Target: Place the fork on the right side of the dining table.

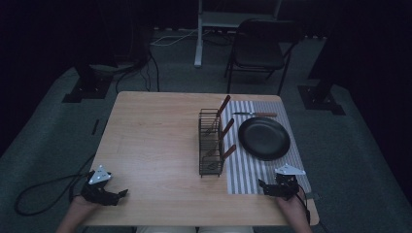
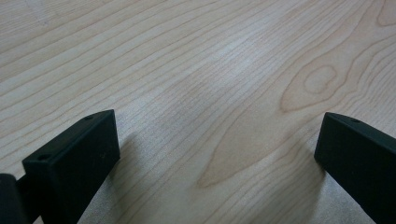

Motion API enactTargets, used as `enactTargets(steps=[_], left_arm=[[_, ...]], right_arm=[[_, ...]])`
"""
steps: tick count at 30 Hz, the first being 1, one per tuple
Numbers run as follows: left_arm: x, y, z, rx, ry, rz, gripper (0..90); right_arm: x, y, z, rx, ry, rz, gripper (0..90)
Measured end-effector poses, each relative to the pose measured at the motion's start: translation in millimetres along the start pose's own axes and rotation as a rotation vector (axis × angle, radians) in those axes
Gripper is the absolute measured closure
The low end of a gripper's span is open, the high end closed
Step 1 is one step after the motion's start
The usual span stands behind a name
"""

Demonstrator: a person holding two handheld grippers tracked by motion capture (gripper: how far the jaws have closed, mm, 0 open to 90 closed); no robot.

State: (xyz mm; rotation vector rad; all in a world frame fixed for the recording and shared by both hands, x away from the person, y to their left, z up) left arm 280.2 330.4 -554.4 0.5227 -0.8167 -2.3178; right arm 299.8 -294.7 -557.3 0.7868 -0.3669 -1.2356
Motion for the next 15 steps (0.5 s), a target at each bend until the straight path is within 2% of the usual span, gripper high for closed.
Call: enactTargets(steps=[15], left_arm=[[2.4,0.3,0.3,-0.004,0.016,0.015,0.0]], right_arm=[[0.1,2.0,0.1,-0.019,0.002,0.002,11.8]])
Point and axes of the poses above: each handheld gripper's, and its own axes: z roughly backward along the jaws, y roughly out of its top, x roughly to its right, the point moved 1 cm from there along -z, roughly forward along the jaws, and after that the axes turned 12 degrees about -z, right-handed, at the moved point
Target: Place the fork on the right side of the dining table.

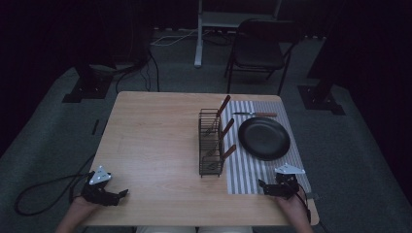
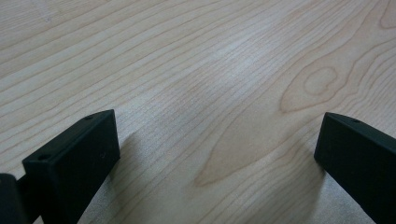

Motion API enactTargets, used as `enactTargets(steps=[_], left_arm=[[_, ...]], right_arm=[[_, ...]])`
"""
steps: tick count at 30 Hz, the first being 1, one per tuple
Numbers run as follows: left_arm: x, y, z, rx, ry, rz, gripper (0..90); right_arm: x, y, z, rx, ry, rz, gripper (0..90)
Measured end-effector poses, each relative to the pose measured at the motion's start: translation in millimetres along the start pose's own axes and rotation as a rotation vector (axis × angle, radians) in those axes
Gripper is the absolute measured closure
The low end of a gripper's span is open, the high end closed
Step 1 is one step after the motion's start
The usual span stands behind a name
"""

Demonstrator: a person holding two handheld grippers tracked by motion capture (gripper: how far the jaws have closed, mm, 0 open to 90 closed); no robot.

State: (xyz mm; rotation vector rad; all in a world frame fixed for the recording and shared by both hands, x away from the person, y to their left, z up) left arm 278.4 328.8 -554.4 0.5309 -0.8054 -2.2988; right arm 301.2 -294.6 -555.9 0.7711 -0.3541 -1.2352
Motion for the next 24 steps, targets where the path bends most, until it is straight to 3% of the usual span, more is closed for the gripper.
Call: enactTargets(steps=[18,24], left_arm=[[-0.3,0.6,-0.8,0.001,-0.003,-0.002,0.0],[-0.2,0.6,-0.8,0.001,-0.003,-0.001,0.0]], right_arm=[[-4.0,10.9,-1.1,-0.089,-0.031,-0.003,12.5],[-9.0,17.3,2.4,-0.07,-0.021,-0.002,15.1]])
Point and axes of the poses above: each handheld gripper's, and its own axes: z roughly backward along the jaws, y roughly out of its top, x roughly to its right, the point moved 1 cm from there along -z, roughly forward along the jaws, and after that the axes turned 12 degrees about -z, right-handed, at the moved point
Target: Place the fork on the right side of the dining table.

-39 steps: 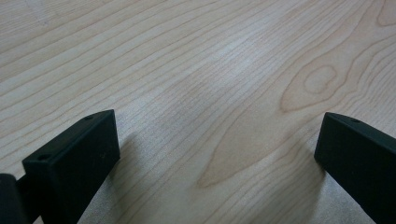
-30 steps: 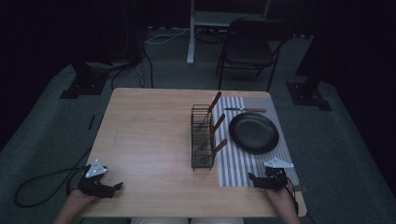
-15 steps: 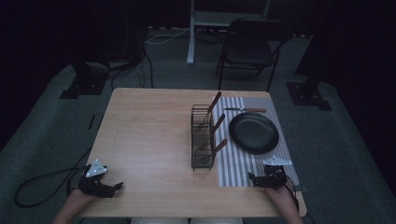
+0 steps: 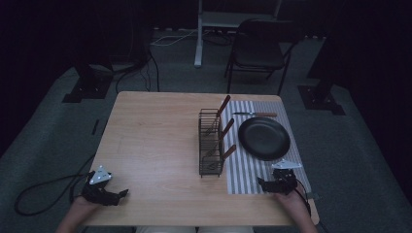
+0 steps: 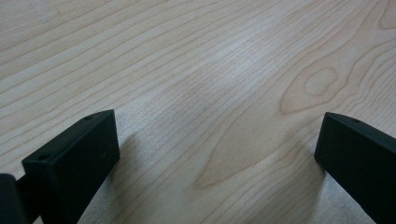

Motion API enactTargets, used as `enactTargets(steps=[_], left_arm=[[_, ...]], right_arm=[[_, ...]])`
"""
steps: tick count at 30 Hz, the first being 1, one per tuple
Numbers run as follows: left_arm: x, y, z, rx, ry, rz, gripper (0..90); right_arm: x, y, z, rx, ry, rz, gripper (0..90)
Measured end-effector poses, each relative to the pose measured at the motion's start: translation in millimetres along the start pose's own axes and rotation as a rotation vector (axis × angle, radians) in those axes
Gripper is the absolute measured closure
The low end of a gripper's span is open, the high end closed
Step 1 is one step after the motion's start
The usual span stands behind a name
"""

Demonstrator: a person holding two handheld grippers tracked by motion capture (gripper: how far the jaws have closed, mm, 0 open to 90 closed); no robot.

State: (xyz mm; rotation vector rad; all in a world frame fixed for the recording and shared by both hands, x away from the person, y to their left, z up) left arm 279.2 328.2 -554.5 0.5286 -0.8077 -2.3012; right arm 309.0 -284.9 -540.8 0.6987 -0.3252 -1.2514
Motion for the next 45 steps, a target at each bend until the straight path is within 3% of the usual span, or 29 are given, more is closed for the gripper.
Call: enactTargets(steps=[11,26,45], left_arm=[[0.0,0.0,0.0,0.0,0.0,0.0,0.0],[0.0,0.0,0.0,0.0,0.0,0.0,0.0],[-0.1,0.0,0.0,0.0,0.0,0.0,0.0]], right_arm=[[-10.4,24.3,18.8,0.051,0.079,-0.005,15.2],[-18.5,55.3,37.4,0.101,0.14,0.0,15.3],[-28.7,104.7,48.2,0.165,0.161,0.008,16.7]])
Point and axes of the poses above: each handheld gripper's, and its own axes: z roughly backward along the jaws, y roughly out of its top, x roughly to its right, the point moved 1 cm from there along -z, roughly forward along the jaws, and after that the axes turned 12 degrees about -z, right-handed, at the moved point
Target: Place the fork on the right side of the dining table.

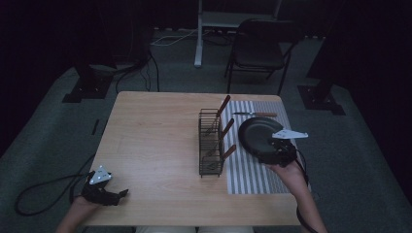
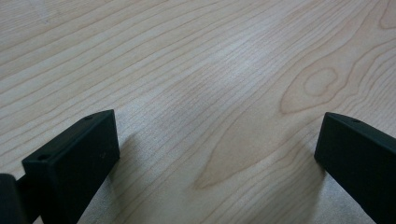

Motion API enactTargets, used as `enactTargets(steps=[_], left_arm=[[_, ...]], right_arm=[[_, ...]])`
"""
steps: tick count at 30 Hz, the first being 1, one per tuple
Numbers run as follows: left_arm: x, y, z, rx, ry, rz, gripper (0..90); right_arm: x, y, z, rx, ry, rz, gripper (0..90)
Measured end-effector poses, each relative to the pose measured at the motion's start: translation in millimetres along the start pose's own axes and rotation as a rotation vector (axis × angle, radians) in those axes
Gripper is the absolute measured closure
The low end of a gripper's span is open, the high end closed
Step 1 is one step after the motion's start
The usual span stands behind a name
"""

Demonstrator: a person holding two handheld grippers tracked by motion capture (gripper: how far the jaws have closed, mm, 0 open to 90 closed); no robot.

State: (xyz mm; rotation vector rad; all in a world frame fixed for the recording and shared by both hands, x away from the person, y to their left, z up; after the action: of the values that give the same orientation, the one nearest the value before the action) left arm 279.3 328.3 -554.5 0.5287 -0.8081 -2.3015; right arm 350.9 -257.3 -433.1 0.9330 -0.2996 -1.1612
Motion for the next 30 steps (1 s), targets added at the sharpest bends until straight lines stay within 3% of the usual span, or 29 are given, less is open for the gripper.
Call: enactTargets(steps=[14,30], left_arm=[[0.0,-0.1,0.0,0.001,-0.001,0.0,0.0],[0.0,-0.1,0.1,0.0,-0.001,-0.001,0.0]], right_arm=[[-15.6,36.5,3.7,0.037,0.038,0.014,21.4],[-40.3,58.4,-8.0,0.048,0.066,0.007,24.0]])
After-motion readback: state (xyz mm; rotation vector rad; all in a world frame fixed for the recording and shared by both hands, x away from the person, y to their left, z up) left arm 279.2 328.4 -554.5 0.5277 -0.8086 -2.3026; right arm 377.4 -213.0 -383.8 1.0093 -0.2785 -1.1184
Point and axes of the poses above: each handheld gripper's, and its own axes: z roughly backward along the jaws, y roughly out of its top, x roughly to its right, the point moved 1 cm from there along -z, roughly forward along the jaws, and after that the axes turned 12 degrees about -z, right-handed, at the moved point
